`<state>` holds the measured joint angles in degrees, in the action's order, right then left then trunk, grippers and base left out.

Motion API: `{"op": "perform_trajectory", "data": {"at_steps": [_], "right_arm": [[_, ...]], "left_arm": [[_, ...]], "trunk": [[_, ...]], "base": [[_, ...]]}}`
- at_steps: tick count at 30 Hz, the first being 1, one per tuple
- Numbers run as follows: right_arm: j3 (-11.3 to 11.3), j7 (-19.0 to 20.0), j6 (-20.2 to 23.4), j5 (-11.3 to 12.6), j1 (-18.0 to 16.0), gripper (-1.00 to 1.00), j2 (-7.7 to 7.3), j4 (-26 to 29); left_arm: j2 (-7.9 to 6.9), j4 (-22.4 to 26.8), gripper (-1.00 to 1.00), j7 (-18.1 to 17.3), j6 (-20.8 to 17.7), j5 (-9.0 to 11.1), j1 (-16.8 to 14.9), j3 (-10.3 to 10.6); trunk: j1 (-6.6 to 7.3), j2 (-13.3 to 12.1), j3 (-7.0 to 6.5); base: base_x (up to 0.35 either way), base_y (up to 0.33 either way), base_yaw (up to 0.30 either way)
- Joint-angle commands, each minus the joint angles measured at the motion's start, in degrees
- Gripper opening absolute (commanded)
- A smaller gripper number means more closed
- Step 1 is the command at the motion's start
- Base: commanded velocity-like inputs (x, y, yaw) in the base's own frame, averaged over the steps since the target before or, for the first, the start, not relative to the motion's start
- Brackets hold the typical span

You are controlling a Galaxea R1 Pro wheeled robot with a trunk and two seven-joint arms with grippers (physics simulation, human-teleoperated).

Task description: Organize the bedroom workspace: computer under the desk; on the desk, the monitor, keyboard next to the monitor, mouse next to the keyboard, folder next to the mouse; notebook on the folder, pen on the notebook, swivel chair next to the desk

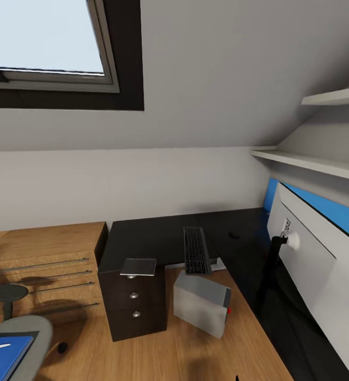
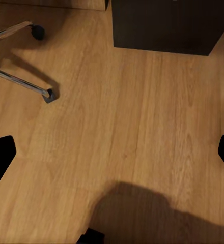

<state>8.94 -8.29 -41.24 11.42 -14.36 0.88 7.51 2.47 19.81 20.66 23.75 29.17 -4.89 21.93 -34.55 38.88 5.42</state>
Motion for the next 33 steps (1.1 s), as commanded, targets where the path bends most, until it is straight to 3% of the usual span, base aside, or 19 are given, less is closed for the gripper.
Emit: {"op": "perform_trajectory", "data": {"at_steps": [1, 13, 18, 22, 25, 26, 29, 30, 33], "right_arm": [[0.5, -0.2, -0.2, 0.4, -0.1, 1.00, 0.00, 0.0], [0.6, -0.2, -0.2, 0.4, -0.1, 1.00, 0.17, 0.0], [0.6, -0.2, -0.1, 0.4, -0.1, 1.00, 1.25, 0.3], [0.5, -0.2, -0.1, 0.4, -0.1, 1.00, 2.21, 2.1], [0.4, -0.5, 0.1, 0.5, -0.2, 1.00, 2.49, 7.6], [0.4, -0.7, 2.3, 0.4, -0.2, 1.00, 2.58, 13.5], [0.4, -0.8, 7.2, 0.4, -0.4, 1.00, 2.60, 18.1], [0.4, -0.8, 11.9, 0.4, -0.8, 1.00, 2.63, 21.4], [0.4, -0.9, 20.1, 0.4, -1.7, 1.00, 2.67, 27.0]], "left_arm": [[-0.03, 0.0, 1.00, 0.4, 0.2, 0.3, -0.1, 0.5], [0.02, -0.1, 1.00, 0.4, -0.1, 0.4, -0.1, 0.6], [0.03, -0.1, 1.00, 0.4, -0.1, 0.4, -0.1, 0.6], [0.00, -0.1, 1.00, 0.4, -0.1, 0.4, -0.1, 0.6], [0.00, -0.1, 1.00, 0.4, 0.0, 0.4, -0.1, 0.5], [-0.01, -0.1, 1.00, 0.4, 0.0, 0.4, -0.1, 0.5], [-0.01, -0.1, 1.00, 0.4, 0.0, 0.4, -0.1, 0.5], [-0.01, -0.1, 1.00, 0.4, 0.0, 0.4, -0.1, 0.5], [-0.01, -0.1, 1.00, 0.4, 0.0, 0.4, -0.1, 0.4]], "trunk": [[0.21, -0.3, -0.09], [2.85, -5.2, -2.24], [3.94, -7.2, -3.14], [4.82, -8.8, -3.86], [5.48, -10.0, -4.40], [5.70, -10.4, -4.58], [6.36, -11.6, -5.11], [6.58, -12.0, -5.29], [7.24, -13.2, -5.83]], "base": [[0.000, 0.000, 0.000], [0.000, 0.000, 0.000], [0.000, 0.000, 0.000], [0.000, 0.000, 0.000], [0.000, 0.000, 0.000], [0.000, 0.000, 0.000], [0.000, 0.000, 0.000], [0.000, 0.000, 0.000], [0.000, 0.000, 0.000]]}}
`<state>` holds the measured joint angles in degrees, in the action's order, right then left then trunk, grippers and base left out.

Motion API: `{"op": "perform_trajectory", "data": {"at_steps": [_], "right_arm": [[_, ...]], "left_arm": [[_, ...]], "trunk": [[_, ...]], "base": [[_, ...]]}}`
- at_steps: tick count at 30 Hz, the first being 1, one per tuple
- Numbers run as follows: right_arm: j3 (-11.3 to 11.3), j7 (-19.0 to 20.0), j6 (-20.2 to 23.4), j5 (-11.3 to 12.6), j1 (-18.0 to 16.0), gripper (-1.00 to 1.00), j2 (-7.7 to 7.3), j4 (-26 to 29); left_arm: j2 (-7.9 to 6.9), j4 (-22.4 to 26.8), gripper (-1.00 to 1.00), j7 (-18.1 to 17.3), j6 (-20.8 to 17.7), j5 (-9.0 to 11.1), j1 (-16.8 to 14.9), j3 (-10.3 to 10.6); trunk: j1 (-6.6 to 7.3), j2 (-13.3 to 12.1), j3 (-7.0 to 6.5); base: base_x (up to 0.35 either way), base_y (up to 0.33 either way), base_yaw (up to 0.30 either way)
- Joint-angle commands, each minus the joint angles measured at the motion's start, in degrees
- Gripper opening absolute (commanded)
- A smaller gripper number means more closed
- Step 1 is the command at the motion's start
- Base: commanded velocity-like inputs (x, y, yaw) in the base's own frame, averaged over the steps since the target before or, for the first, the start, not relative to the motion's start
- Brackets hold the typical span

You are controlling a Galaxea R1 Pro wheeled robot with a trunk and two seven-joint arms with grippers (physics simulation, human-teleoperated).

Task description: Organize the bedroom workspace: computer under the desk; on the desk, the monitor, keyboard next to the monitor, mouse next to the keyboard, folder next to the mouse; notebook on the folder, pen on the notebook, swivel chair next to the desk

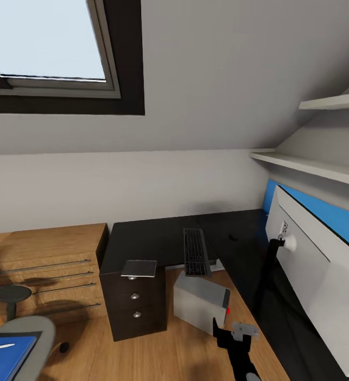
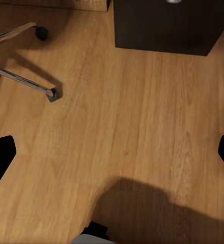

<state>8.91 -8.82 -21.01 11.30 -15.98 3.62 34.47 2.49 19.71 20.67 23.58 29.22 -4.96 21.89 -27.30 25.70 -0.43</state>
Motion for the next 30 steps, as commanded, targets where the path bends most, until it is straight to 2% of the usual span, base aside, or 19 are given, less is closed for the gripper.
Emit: {"op": "perform_trajectory", "data": {"at_steps": [1, 2, 6, 8, 9, 14, 16, 18, 20, 23, 24, 27, 29, 30], "right_arm": [[0.4, -0.5, 2.7, 0.6, -0.3, 1.00, -0.05, 2.0], [0.4, -1.1, 8.3, 0.6, -0.8, 1.00, -0.02, 6.1], [0.3, -4.1, 19.2, 0.8, -2.3, 1.00, 0.09, 14.2], [0.3, -6.6, 24.3, 0.9, -3.6, 1.00, 0.26, 17.4], [0.3, -9.4, 28.9, 1.0, -5.3, 1.00, 0.58, 19.7], [0.2, -14.9, 38.4, 1.4, -10.9, 1.00, 1.91, 22.4], [0.2, -15.5, 38.5, 1.4, -11.6, 1.00, 2.10, 22.3], [0.1, -16.2, 36.7, 1.4, -12.2, 1.00, 2.27, 21.8], [0.2, -16.7, 32.1, 1.3, -12.6, 1.00, 2.39, 20.0], [0.3, -16.8, 30.0, 1.0, -12.7, 1.00, 2.39, 18.2], [0.3, -16.9, 24.8, 0.3, -12.9, 1.00, 2.24, 13.8], [0.2, -17.0, 18.3, -0.9, -13.0, 1.00, 1.98, 9.6], [0.0, -18.6, 11.3, -2.5, -13.2, 1.00, 1.26, 5.6], [0.0, -19.3, 10.4, -2.7, -13.2, 1.00, 1.11, 5.0]], "left_arm": [[-0.03, 0.0, 1.00, 0.4, 0.2, 0.3, 0.0, 0.5], [-0.03, 0.0, 1.00, 0.4, 0.2, 0.3, 0.0, 0.4], [-0.06, 0.0, 1.00, 0.6, 0.4, 0.5, 0.0, 0.2], [-0.11, 0.0, 1.00, 0.7, 0.4, 0.5, 0.0, 0.0], [-0.18, 0.0, 1.00, 0.7, 0.4, 0.6, 0.0, -0.3], [-0.23, 0.0, 1.00, 0.7, 0.5, 0.9, 0.0, -1.8], [-0.22, 0.0, 1.00, 0.7, 0.5, 0.9, 0.0, -2.0], [-0.17, 0.0, 1.00, 0.6, 0.5, 0.9, 0.0, -2.2], [-0.19, 0.0, 1.00, 0.6, 0.6, 0.9, 0.0, -2.3], [-0.20, 0.0, 1.00, 0.6, 0.6, 0.9, 0.0, -2.4], [-0.16, 0.0, 1.00, 0.5, 0.7, 0.8, 0.0, -2.3], [-0.14, 0.0, 1.00, 0.5, 0.7, 0.8, 0.0, -2.2], [-0.15, 0.0, 1.00, 0.5, 0.8, 0.8, 0.0, -2.2], [-0.16, 0.0, 1.00, 0.5, 0.8, 0.8, 0.0, -2.2]], "trunk": [[0.21, -0.4, -0.16], [0.43, -0.8, -0.34], [1.30, -2.4, -1.06], [1.52, -2.8, -1.23], [1.52, -2.8, -1.23], [1.52, -2.8, -1.23], [1.52, -2.8, -1.23], [1.52, -2.8, -1.23], [1.52, -2.8, -1.23], [1.52, -2.8, -1.23], [1.52, -2.8, -1.23], [1.52, -2.8, -1.23], [1.52, -2.8, -1.23], [1.52, -2.8, -1.23]], "base": [[0.000, 0.000, 0.000], [0.000, 0.000, 0.000], [0.000, 0.000, 0.000], [0.000, 0.000, 0.000], [0.000, 0.000, 0.000], [0.000, 0.000, 0.000], [0.000, 0.000, 0.000], [0.000, 0.000, 0.000], [0.000, 0.000, 0.000], [0.000, 0.000, 0.000], [0.000, 0.000, 0.000], [0.000, 0.000, 0.000], [0.000, 0.000, 0.000], [0.000, 0.000, 0.000]]}}
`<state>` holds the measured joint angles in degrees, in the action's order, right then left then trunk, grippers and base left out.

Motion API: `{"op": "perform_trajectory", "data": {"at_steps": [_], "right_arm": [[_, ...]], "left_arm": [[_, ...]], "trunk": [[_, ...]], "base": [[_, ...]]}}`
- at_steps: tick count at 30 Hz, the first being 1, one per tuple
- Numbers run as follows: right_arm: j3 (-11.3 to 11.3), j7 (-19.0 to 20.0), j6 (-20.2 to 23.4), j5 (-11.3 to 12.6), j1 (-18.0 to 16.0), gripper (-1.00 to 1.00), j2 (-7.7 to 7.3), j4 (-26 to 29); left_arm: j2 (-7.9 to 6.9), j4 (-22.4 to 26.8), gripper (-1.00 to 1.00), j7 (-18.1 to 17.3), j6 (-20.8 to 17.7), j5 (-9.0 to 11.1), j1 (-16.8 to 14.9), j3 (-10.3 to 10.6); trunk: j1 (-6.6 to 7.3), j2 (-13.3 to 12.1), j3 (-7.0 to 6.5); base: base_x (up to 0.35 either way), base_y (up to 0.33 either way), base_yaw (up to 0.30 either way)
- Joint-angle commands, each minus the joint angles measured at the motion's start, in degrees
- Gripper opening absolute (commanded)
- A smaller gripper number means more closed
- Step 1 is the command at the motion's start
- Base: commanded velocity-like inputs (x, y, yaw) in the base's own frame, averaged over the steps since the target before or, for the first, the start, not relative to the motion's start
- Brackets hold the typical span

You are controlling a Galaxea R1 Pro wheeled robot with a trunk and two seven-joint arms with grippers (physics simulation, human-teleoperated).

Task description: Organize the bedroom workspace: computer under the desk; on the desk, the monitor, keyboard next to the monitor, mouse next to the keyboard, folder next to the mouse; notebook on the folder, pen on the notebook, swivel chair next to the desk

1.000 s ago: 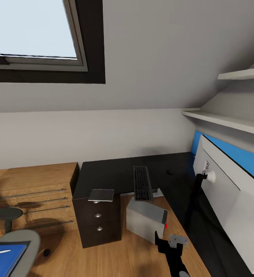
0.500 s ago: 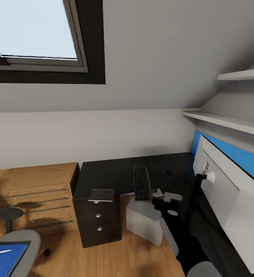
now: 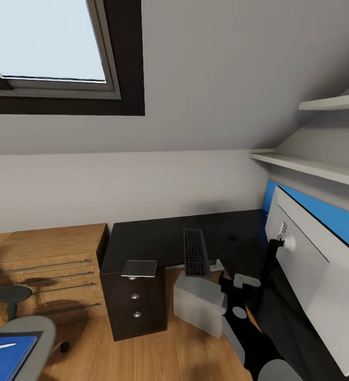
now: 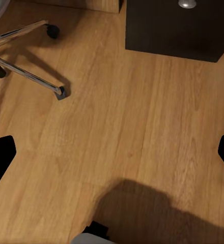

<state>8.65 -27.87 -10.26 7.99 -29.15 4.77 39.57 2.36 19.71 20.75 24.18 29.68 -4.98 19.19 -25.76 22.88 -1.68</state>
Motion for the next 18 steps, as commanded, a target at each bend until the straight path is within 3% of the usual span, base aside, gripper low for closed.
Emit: {"op": "perform_trajectory", "data": {"at_steps": [1, 3, 5, 18], "right_arm": [[0.3, -1.1, -1.2, 0.4, -0.1, 1.00, -0.17, -0.6], [0.2, -4.9, -3.8, 0.0, -0.2, 1.00, -0.59, -2.0], [0.2, -6.1, -4.9, -0.1, -0.2, 1.00, -0.70, -2.4], [0.1, -7.4, -7.6, 0.0, -0.3, 1.00, -1.43, -3.7]], "left_arm": [[-0.04, 0.0, 1.00, 0.4, 0.2, 0.3, 0.0, 0.5], [-0.06, 0.0, 1.00, 0.4, 0.6, 0.3, 0.0, 0.5], [-0.07, 0.0, 1.00, 0.4, 1.2, 0.4, 0.0, 0.5], [-0.07, 0.0, 1.00, 0.4, 2.7, 0.3, 0.0, 0.5]], "trunk": [[-0.02, 0.0, 0.02], [-0.02, 0.0, 0.02], [-0.02, 0.0, 0.02], [-0.02, 0.0, 0.02]], "base": [[0.000, 0.000, 0.000], [0.000, 0.000, 0.000], [0.000, 0.000, 0.000], [0.000, 0.000, 0.000]]}}
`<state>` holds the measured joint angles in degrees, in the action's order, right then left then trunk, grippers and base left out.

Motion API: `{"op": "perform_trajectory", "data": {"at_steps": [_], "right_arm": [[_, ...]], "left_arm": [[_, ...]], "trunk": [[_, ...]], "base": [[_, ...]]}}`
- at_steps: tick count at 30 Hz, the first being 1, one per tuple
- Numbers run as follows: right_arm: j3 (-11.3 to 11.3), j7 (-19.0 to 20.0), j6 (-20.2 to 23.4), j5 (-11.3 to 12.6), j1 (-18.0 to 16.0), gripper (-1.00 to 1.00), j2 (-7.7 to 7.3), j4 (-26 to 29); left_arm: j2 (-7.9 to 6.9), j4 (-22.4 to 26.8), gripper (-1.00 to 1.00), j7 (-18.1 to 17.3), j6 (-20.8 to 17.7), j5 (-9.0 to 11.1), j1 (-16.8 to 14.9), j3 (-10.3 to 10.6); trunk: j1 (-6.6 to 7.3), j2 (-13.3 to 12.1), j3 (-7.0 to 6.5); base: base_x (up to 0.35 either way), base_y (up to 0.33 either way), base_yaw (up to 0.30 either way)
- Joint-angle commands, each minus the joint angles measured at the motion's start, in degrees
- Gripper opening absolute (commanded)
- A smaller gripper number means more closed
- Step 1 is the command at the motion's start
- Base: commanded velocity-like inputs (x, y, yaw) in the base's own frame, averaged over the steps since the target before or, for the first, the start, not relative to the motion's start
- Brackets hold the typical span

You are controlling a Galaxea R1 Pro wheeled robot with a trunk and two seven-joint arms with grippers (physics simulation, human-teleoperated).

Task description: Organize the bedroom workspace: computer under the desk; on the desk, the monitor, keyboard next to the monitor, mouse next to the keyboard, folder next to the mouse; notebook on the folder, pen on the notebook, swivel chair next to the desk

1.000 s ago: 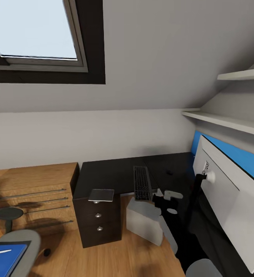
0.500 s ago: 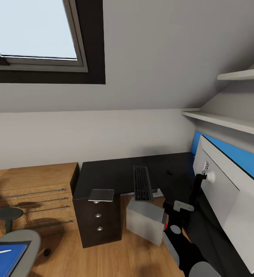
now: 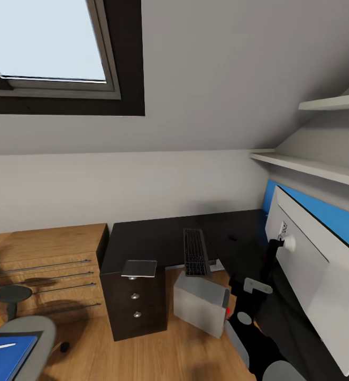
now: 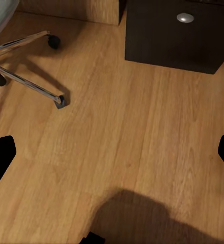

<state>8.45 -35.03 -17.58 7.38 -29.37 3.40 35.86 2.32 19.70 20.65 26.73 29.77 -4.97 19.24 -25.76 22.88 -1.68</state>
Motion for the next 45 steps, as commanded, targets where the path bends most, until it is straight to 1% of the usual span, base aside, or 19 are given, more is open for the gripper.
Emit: {"op": "perform_trajectory", "data": {"at_steps": [1, 9, 10, 11, 14, 15, 17, 18, 20, 25, 26, 33, 37, 38, 40, 41, 42, 44, 45], "right_arm": [[0.3, -0.3, -0.4, 0.6, -0.1, 1.00, -0.16, -0.3], [0.3, -0.3, -0.6, 0.9, -3.5, 1.00, -2.64, -5.2], [0.3, 0.0, -0.6, 1.0, -4.3, 1.00, -3.80, -6.3], [0.3, 0.1, -0.6, 1.0, -4.5, 1.00, -4.13, -6.5], [0.3, 1.4, -0.6, 0.9, -5.0, 1.00, -4.99, -7.3], [0.3, 3.3, -0.6, 0.9, -5.1, 1.00, -5.20, -7.5], [0.3, 4.7, -0.6, 0.9, -5.2, 1.00, -5.31, -7.6], [0.3, 6.7, -0.6, 0.9, -5.2, 1.00, -5.41, -7.7], [0.3, 7.8, -0.6, 0.9, -5.2, 1.00, -5.53, -7.8], [0.3, 8.6, -1.7, 0.9, -5.3, 1.00, -5.86, -7.9], [0.3, 9.0, -3.2, 0.9, -5.3, 1.00, -6.33, -8.0], [0.3, 9.2, -4.1, 0.9, -5.3, 1.00, -6.68, -9.3], [0.4, 9.2, -4.8, 0.8, -5.3, 1.00, -6.71, -9.7], [0.5, 9.3, -5.3, 0.7, -5.3, 1.00, -6.73, -10.0], [0.5, 9.4, -5.4, 0.7, -5.3, 1.00, -6.73, -10.2], [0.4, 9.4, -5.3, 0.8, -5.3, 1.00, -6.75, -10.8], [0.3, 9.4, -5.2, 0.9, -5.3, 1.00, -6.90, -11.9], [0.3, 9.4, -5.2, 1.0, -5.3, 1.00, -7.10, -12.6], [0.2, 9.4, -5.2, 1.0, -5.4, 1.00, -7.28, -13.1]], "left_arm": [[-0.03, 0.0, 1.00, 0.5, 0.2, 0.2, 0.0, 0.5], [-0.03, 0.0, 1.00, 0.4, 0.3, 0.2, 0.0, 0.5], [-0.03, 0.0, 1.00, 0.4, 0.3, 0.2, 0.0, 0.5], [-0.03, 0.0, 1.00, 0.4, 0.3, 0.2, 0.0, 0.5], [-0.03, 0.0, 1.00, 0.4, 0.3, 0.2, 0.0, 0.5], [-0.03, 0.0, 1.00, 0.4, 0.3, 0.2, 0.0, 0.5], [-0.03, 0.0, 1.00, 0.4, 0.3, 0.2, 0.0, 0.5], [-0.03, 0.0, 1.00, 0.4, 0.3, 0.2, 0.0, 0.5], [-0.03, 0.0, 1.00, 0.4, 0.3, 0.2, 0.0, 0.5], [0.00, 0.0, 1.00, 0.4, 0.3, 0.1, 0.0, 0.6], [0.10, 0.0, 1.00, 0.4, 0.3, -0.1, 0.0, 0.7], [0.21, 0.3, 1.00, 0.2, 0.3, -0.3, 0.0, 1.1], [0.23, 2.2, 1.00, 0.1, 0.2, -0.4, 0.0, 1.3], [0.20, 9.0, 1.00, 0.2, -1.0, -0.5, 0.0, 1.5], [0.13, 12.9, 1.00, 0.3, -2.5, -0.4, 0.1, 2.0], [0.01, 17.2, 1.00, 0.6, -5.2, -0.4, 0.4, 2.6], [-0.27, 24.6, 1.00, 1.5, -12.1, -0.4, 1.3, 3.0], [-0.67, 29.8, 1.00, 2.5, -18.3, -0.2, 1.8, 3.2], [-1.07, 35.1, 1.00, 3.8, -25.2, -0.1, 2.1, 3.3]], "trunk": [[-0.02, 0.0, 0.02], [-0.02, 0.0, 0.02], [-0.02, 0.0, 0.02], [-0.02, 0.0, 0.02], [-0.02, 0.0, 0.02], [-0.02, 0.0, 0.02], [-0.02, 0.0, 0.02], [-0.02, 0.0, 0.02], [-0.02, 0.0, 0.02], [-0.02, 0.0, 0.02], [-0.02, 0.0, 0.02], [-0.02, 0.0, 0.02], [-0.02, 0.0, 0.02], [-0.02, 0.0, 0.02], [-0.02, 0.0, 0.02], [-0.02, 0.0, 0.02], [-0.02, 0.0, 0.02], [-0.02, 0.0, 0.02], [-0.02, 0.0, 0.02]], "base": [[0.000, 0.000, 0.000], [0.000, 0.000, 0.000], [0.000, 0.000, 0.000], [0.000, 0.000, 0.000], [0.000, 0.000, 0.000], [0.000, 0.000, 0.000], [0.000, 0.000, 0.000], [0.000, 0.000, 0.000], [0.000, 0.000, 0.000], [0.000, 0.000, 0.000], [0.000, 0.000, 0.000], [0.000, 0.000, 0.000], [0.000, 0.000, 0.000], [0.000, 0.000, 0.000], [0.000, 0.000, 0.000], [0.000, 0.000, 0.000], [0.000, 0.000, 0.000], [0.000, 0.000, 0.000], [0.000, 0.000, 0.000]]}}
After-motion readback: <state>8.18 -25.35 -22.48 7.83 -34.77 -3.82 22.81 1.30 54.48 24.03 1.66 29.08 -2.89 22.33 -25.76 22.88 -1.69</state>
